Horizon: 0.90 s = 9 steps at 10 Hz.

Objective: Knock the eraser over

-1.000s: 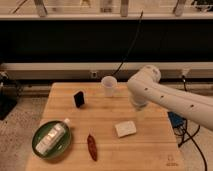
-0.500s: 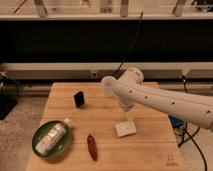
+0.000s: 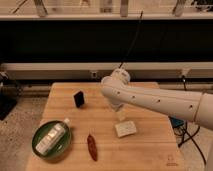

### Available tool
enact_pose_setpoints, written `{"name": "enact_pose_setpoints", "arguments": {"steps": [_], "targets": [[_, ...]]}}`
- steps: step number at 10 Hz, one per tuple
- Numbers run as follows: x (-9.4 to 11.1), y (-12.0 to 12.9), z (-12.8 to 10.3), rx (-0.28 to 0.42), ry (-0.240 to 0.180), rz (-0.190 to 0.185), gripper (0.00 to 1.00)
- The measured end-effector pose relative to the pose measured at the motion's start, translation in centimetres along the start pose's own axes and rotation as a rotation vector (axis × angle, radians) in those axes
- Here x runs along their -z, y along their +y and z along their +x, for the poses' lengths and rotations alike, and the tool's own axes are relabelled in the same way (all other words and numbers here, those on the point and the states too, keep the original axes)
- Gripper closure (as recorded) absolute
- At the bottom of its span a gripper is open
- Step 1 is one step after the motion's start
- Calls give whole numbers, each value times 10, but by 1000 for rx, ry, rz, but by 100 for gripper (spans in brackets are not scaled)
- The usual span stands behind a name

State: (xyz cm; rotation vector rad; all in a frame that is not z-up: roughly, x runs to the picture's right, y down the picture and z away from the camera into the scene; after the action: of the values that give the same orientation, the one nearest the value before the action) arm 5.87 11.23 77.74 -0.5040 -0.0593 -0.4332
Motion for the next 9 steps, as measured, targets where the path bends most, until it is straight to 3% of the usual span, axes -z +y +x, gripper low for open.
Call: {"name": "enact_pose_setpoints", "arguments": {"steps": [9], "targets": [[-10, -29, -20, 37, 0, 4, 22]]}}
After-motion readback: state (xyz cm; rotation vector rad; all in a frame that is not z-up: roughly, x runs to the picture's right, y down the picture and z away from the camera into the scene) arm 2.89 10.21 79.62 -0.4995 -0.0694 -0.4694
